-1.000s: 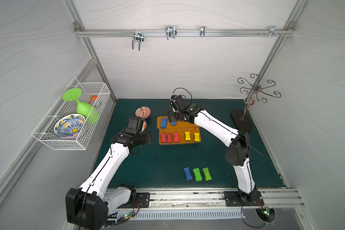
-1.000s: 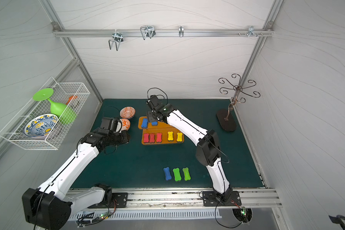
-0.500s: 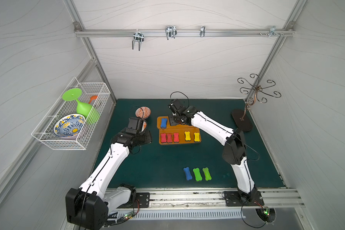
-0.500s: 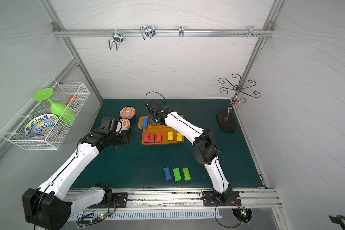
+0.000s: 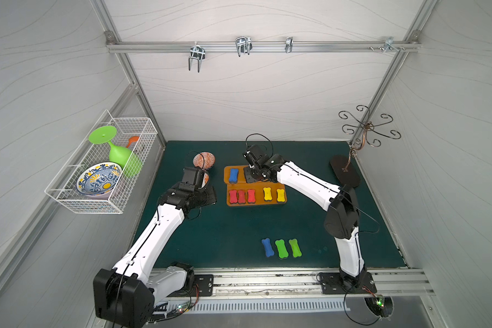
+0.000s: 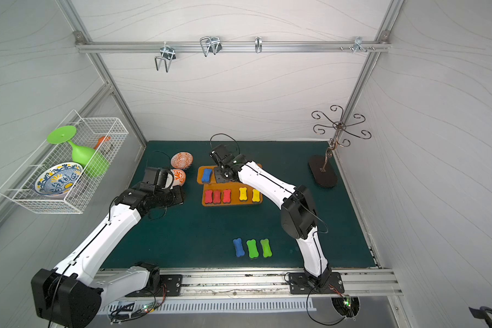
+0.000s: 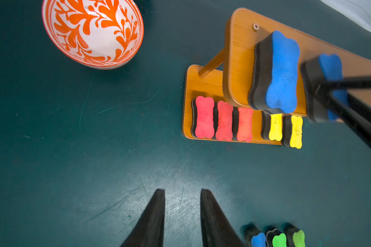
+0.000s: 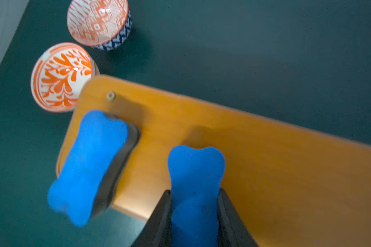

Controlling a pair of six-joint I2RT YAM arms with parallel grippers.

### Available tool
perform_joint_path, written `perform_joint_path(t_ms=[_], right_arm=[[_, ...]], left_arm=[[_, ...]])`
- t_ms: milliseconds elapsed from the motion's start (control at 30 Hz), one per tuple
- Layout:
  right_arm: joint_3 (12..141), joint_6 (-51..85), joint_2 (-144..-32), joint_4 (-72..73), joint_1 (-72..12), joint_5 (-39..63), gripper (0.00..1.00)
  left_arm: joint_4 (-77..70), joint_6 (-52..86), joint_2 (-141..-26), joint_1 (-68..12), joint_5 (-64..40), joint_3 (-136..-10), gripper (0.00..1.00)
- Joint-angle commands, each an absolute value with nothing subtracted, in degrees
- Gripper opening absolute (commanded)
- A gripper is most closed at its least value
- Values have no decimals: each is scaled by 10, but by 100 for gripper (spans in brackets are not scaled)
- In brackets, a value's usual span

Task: Remove the whiteboard erasers from the shelf
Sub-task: Pick up the whiteboard eraser from the shelf, then place the whiteboard eraser at the center of the board.

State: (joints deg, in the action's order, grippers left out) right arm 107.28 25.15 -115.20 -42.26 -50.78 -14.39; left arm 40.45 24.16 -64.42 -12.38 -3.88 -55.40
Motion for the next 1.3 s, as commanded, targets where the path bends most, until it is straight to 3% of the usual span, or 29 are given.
perform_joint_path(t_ms=[0, 200, 400, 1267], right_arm=[[998, 294, -1067, -458, -541, -144, 33], [819, 394, -948, -459, -617, -121, 33], [687, 449, -927, -406, -678, -50, 34], [695, 410, -1043, -367, -698, 23, 42]], left_arm=[[385, 246, -635, -116, -43, -562, 32], [381, 251, -632, -106, -53, -561, 32], [380, 250, -606, -106, -43, -549, 32], [386, 243, -606, -106, -28, -545, 32]])
